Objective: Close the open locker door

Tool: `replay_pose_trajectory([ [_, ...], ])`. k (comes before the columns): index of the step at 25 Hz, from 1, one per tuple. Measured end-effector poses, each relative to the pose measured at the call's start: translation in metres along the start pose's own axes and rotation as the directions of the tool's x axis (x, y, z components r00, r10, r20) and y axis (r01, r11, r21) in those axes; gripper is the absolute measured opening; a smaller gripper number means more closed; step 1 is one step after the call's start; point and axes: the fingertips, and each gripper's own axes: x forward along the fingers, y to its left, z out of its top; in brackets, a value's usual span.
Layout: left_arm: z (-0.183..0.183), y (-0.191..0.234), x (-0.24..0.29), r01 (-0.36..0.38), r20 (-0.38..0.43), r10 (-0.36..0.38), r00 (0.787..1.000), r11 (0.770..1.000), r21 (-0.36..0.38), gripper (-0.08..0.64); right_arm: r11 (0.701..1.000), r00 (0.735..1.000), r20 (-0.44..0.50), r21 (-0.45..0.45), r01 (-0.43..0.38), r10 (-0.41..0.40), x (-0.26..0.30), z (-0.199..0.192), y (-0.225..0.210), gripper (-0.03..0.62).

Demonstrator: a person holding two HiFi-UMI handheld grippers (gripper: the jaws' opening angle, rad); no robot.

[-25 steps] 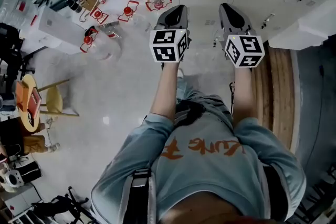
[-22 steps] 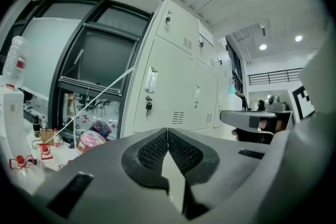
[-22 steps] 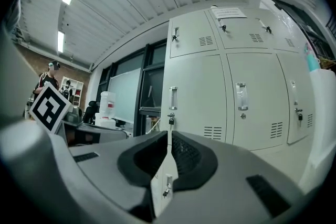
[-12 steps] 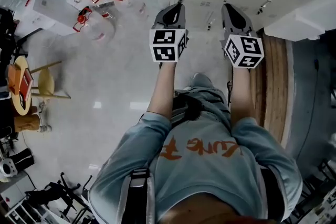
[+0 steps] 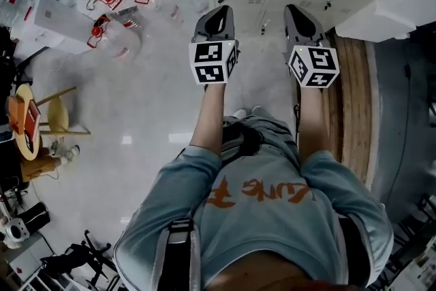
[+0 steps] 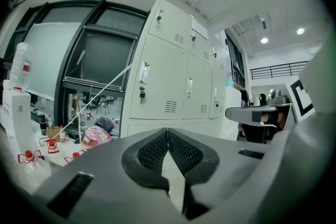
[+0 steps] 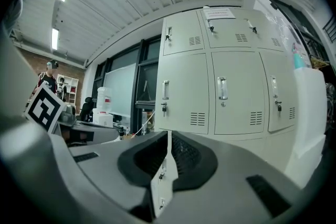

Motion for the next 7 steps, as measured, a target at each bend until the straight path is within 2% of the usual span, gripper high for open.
replay_pose_trajectory([
  [7, -0.008, -0.015, -0.001, 0.032, -0.026, -0.032, 0.999, 0.999, 0.002, 0.021, 1.000, 1.000, 0.002, -0.012, 0.000, 0.000, -0.008, -0.001, 0.001, 0.041],
])
